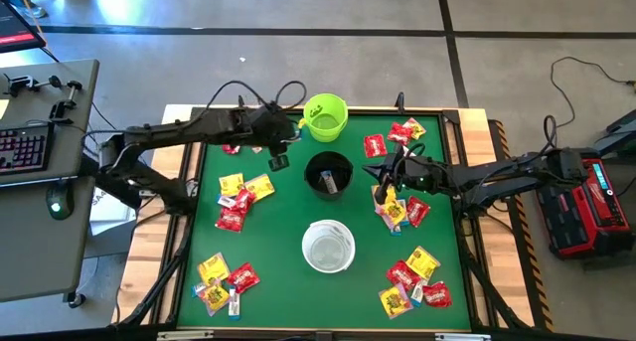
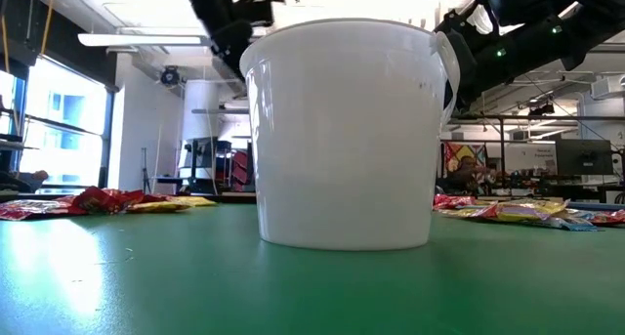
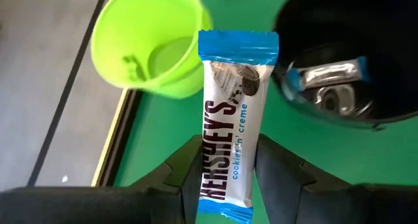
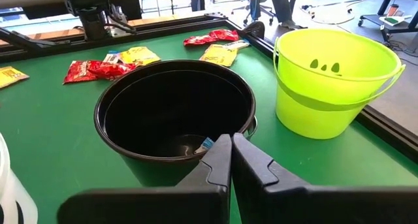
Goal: Sort candy by brand, put in halloween buckets
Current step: Put the white chocolate into the black bucket
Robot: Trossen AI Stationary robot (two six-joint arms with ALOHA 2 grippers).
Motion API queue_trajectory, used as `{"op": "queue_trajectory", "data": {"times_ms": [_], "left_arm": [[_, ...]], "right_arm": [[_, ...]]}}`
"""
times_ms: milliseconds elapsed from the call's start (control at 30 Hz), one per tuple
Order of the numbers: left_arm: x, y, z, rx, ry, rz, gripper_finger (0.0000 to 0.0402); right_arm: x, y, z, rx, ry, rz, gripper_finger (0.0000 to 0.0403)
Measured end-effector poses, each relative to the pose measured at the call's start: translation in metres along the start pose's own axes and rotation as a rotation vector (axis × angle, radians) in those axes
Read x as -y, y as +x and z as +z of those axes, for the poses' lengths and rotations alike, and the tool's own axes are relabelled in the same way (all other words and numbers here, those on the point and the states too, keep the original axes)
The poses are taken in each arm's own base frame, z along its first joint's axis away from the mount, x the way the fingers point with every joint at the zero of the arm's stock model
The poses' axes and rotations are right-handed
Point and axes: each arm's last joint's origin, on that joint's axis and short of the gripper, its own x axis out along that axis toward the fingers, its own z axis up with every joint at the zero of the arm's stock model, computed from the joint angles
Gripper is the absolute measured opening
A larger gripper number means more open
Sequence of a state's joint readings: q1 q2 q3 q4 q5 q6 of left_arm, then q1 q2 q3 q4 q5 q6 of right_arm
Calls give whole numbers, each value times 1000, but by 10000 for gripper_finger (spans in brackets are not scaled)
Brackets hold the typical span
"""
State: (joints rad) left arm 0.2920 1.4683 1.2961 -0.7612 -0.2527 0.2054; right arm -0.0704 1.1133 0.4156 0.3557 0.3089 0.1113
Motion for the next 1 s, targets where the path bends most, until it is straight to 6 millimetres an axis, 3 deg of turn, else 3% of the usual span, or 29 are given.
{"op": "queue_trajectory", "data": {"times_ms": [300, 600, 1000], "left_arm": [[34, 17, 37, 18, 127, -105, 115], [74, 50, 59, -16, 240, -169, 115], [86, 97, 69, -133, 292, -192, 115]], "right_arm": [[0, 0, 0, 0, -7, -2, 0], [0, 0, 0, -2, -8, -1, 0], [0, 0, -2, -23, -14, -2, 0]]}}
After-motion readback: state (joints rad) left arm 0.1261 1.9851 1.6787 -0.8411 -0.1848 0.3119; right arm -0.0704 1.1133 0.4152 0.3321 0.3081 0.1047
